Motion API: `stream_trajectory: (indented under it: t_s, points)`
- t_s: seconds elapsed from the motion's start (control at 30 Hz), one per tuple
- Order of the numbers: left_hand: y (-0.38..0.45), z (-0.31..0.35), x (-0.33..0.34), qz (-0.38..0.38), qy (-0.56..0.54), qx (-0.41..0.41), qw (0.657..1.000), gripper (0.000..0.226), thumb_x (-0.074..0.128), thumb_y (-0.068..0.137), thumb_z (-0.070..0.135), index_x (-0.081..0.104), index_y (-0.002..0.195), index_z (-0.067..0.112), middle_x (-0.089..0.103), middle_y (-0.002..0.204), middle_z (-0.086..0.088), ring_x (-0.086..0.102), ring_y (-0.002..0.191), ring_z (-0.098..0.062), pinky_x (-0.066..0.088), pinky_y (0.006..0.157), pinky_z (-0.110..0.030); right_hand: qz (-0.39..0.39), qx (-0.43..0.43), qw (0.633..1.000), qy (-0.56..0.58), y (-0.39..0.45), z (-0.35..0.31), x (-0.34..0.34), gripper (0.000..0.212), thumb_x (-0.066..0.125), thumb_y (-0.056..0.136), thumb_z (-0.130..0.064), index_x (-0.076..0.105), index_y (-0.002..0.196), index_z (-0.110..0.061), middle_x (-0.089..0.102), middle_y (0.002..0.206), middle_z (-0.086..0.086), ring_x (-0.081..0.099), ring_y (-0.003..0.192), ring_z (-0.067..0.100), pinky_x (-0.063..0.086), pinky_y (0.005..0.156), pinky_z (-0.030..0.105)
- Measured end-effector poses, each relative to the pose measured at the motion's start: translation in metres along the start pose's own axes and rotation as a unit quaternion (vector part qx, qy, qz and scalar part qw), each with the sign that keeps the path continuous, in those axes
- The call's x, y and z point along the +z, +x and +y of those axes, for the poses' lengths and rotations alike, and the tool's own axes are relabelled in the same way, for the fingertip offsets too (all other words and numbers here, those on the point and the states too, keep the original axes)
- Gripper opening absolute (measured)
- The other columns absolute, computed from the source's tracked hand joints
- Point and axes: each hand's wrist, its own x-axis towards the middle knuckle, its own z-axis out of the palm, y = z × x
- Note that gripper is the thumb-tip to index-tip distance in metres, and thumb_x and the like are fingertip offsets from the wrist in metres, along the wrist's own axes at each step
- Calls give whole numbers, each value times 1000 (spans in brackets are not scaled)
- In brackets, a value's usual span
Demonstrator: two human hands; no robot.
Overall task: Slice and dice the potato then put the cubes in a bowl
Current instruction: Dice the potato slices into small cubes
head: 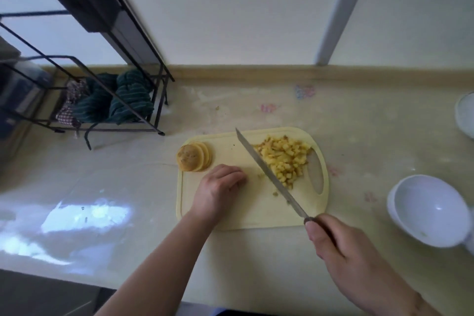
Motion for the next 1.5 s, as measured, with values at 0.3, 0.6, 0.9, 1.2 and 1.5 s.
stream_trajectory:
  t_s: [0.3,0.6,0.9,1.2,1.5]
  points:
    - [0,50,1,100,-59,-182,976,24,60,78,-12,74,85,6,68,98,1,65,90,-10,51,78,-15,-11,-28,975,-221,0,11,-39,41,22,88,-64,42,81,-29,56,63,-5,54,59,9,38,49,23]
    - [13,86,-43,-61,25,15,998,16,64,82,30,56,73,20,55,73,9,50,70,-16,44,64,-33,-1,-157,872,-465,7,20,-46,51,14,91,-65,51,85,-30,63,68,-5,59,52,12,24,42,25]
    - [39,80,-12,-145,24,-110,983,29,70,92,33,56,75,16,51,77,4,46,71,-17,40,60,-30,69,-229,814,-529,20,21,-44,45,30,87,-57,57,70,-24,53,49,-4,49,34,15,20,36,24]
    - [57,76,2,-176,1,-151,973,24,65,97,30,62,84,11,52,84,1,46,78,-18,47,74,-37,83,-245,793,-552,16,19,-40,46,32,86,-56,56,67,-22,51,46,1,45,31,18,19,37,26]
    - [39,43,-38,-76,-18,-206,975,7,66,95,14,66,102,11,60,92,4,54,79,-14,44,72,-28,100,-235,798,-546,3,21,-54,46,30,87,-56,55,68,-22,50,48,1,48,36,18,20,35,26]
